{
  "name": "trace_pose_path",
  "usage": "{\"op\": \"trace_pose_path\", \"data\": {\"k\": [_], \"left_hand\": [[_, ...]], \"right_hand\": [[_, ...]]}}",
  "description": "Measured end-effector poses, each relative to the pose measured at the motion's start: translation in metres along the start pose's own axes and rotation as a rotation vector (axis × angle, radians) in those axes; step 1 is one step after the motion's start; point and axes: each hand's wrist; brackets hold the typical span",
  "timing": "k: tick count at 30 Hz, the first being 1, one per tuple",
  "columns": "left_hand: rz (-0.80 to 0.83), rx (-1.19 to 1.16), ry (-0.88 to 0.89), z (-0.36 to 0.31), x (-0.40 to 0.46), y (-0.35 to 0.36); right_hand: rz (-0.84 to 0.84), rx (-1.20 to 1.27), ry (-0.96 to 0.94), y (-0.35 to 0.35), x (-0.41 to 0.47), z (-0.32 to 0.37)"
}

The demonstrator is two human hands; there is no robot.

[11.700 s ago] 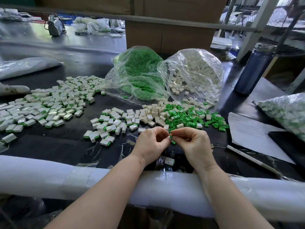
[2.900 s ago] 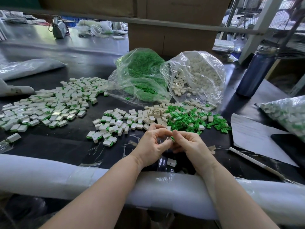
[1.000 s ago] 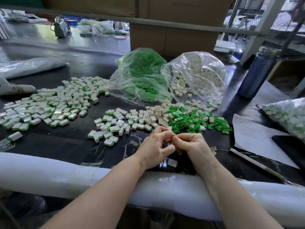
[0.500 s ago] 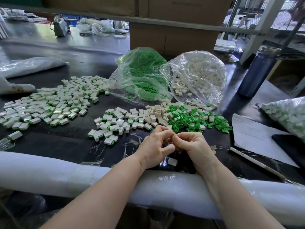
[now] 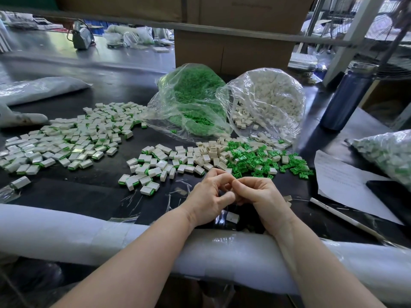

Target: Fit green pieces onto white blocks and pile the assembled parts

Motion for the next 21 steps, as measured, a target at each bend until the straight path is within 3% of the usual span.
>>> {"op": "trace_pose_path", "data": {"k": [15, 19, 21], "left_hand": [[-0.031, -0.050, 0.019, 0.0005, 0.0002, 0.0006], [-0.100, -0.052, 0.022, 0.0011, 0.0016, -0.0001], [-0.118, -0.063, 0.013, 0.0010, 0.0018, 0.0003]], "right_hand": [[-0.032, 0.023, -0.049, 0.0014, 0.0006, -0.0030], [-0.142, 0.084, -0.081, -0.0014, 0.0020, -0.0051], [-0.175, -0.002, -0.126, -0.0031, 0.0020, -0.0063]]}}
Point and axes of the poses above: each hand's wrist, its own x-axis towards the middle knuckle, its own y-axis out of the palm, z = x × y, and after that the axes turned 4 degrees about -z, right-handed
